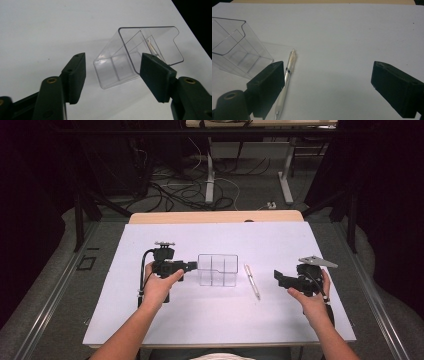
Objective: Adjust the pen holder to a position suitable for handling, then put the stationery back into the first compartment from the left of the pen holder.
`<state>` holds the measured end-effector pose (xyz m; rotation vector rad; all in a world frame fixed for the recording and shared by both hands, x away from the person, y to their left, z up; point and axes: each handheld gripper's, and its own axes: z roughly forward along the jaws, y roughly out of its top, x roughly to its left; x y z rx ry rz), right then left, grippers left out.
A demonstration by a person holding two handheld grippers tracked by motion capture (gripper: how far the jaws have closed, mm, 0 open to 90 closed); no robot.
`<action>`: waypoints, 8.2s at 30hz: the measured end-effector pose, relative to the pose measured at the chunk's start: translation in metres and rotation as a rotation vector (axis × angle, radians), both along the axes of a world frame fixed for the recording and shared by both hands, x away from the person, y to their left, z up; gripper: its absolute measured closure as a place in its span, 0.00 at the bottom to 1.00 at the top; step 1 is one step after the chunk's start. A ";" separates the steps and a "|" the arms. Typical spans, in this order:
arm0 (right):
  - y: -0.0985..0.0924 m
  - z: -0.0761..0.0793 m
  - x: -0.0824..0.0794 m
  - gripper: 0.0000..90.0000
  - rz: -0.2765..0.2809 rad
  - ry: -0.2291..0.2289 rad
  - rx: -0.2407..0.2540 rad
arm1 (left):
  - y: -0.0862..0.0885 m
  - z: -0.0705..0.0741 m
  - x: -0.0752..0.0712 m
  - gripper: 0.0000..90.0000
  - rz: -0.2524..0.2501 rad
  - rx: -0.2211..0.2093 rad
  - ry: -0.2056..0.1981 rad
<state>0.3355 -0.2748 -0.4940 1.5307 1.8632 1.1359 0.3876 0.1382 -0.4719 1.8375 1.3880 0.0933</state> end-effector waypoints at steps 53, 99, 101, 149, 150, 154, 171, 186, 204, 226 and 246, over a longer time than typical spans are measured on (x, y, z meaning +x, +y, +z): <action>0.055 0.001 0.033 0.54 0.220 0.342 -0.106 | 0.064 -0.024 -0.007 0.00 -0.006 0.145 -0.260; 0.088 -0.037 0.065 0.81 0.184 0.593 -0.103 | 0.065 -0.025 -0.011 0.00 -0.035 0.172 -0.250; 0.089 -0.039 0.065 0.82 0.174 0.589 -0.091 | 0.066 -0.026 -0.011 0.00 -0.028 0.168 -0.253; 0.069 -0.015 0.048 0.89 0.227 0.451 -0.121 | 0.062 -0.018 -0.010 0.00 -0.009 0.126 -0.231; 0.068 -0.013 0.046 0.89 0.238 0.427 -0.141 | 0.061 -0.017 -0.010 0.00 -0.013 0.128 -0.232; 0.067 -0.010 0.041 0.89 0.274 0.370 -0.200 | 0.060 -0.015 -0.011 0.00 -0.037 0.136 -0.225; 0.073 -0.005 0.002 0.89 0.458 0.122 -0.692 | 0.056 -0.015 -0.013 0.03 -0.053 0.152 -0.242; 0.083 -0.013 -0.029 0.89 0.686 -0.070 -1.062 | 0.055 -0.014 -0.014 0.13 -0.072 0.176 -0.250; 0.115 -0.013 -0.047 0.89 0.848 -0.294 -1.238 | 0.043 -0.009 -0.019 0.21 -0.162 0.216 -0.283; 0.153 -0.012 -0.056 0.89 0.952 -0.421 -1.330 | 0.016 0.001 -0.032 0.32 -0.359 0.261 -0.304; 0.178 -0.014 -0.065 0.89 1.019 -0.472 -1.378 | -0.008 -0.003 -0.048 0.42 -0.532 0.289 -0.267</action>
